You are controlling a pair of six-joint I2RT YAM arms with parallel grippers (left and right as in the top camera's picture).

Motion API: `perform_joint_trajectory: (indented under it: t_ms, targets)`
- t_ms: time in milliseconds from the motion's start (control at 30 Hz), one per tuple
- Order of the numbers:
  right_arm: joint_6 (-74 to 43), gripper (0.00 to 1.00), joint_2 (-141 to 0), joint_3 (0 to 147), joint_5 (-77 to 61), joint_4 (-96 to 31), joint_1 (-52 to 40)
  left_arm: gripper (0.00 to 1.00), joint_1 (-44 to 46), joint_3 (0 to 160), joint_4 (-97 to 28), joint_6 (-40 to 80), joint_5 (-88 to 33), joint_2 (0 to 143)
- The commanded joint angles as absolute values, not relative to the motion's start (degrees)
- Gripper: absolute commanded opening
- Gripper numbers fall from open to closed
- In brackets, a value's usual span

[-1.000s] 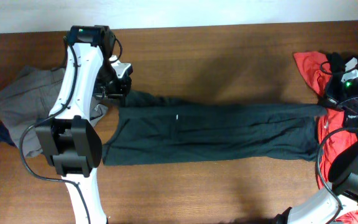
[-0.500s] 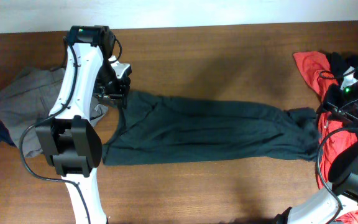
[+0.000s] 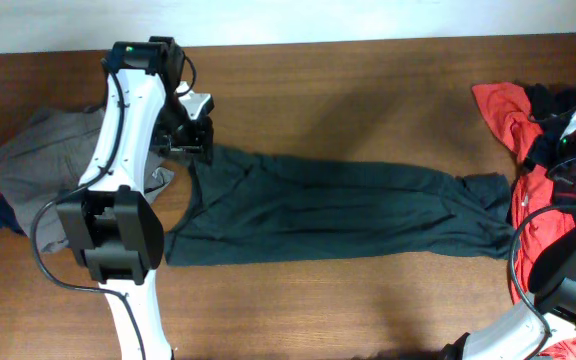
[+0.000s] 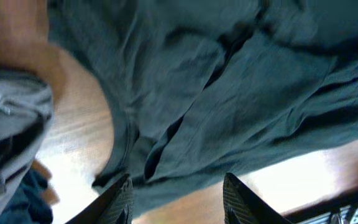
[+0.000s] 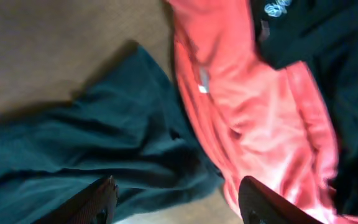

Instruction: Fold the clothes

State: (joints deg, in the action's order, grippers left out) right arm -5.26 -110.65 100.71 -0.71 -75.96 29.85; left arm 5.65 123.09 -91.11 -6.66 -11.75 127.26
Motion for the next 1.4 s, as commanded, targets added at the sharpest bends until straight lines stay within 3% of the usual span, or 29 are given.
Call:
perform_joint_trajectory:
  t_ms: [0,267,567,667,733,833,1067,1367]
  targets:
    - [-0.4,0.67,-112.4,101.1,-10.8,-74.9,29.6,0.48,7.6,122.8,-90.4,-7.0,-13.5,125.8]
    - [1.1,0.65,-116.6,101.1,-13.6,-74.9,29.8,0.43,11.1,118.7,-92.6,-6.5,-13.5,125.8]
    - [1.1,0.70,-116.7,101.1,-15.9,-74.5,29.8,0.43,10.5,100.2,-77.9,3.9,-10.7,125.8]
    - [1.1,0.71,-116.7,101.1,-15.9,-73.8,29.8,0.27,9.5,95.5,-74.2,3.9,-10.7,125.8]
    - [1.1,0.71,-116.7,101.1,-15.9,-73.2,29.8,0.08,8.6,91.5,-71.5,4.3,-10.1,125.8]
    - [1.1,0.71,-116.7,101.1,-15.8,-72.5,29.8,0.01,7.0,86.8,-69.3,9.2,-4.8,125.8]
    - [2.8,0.71,-120.5,101.1,-15.4,-71.5,29.4,0.00,-1.2,82.3,-67.5,12.8,-1.2,125.8]
    - [6.1,0.65,-126.1,100.9,-20.9,-71.7,24.3,0.00,-2.4,82.3,-67.2,12.8,-1.2,125.8]
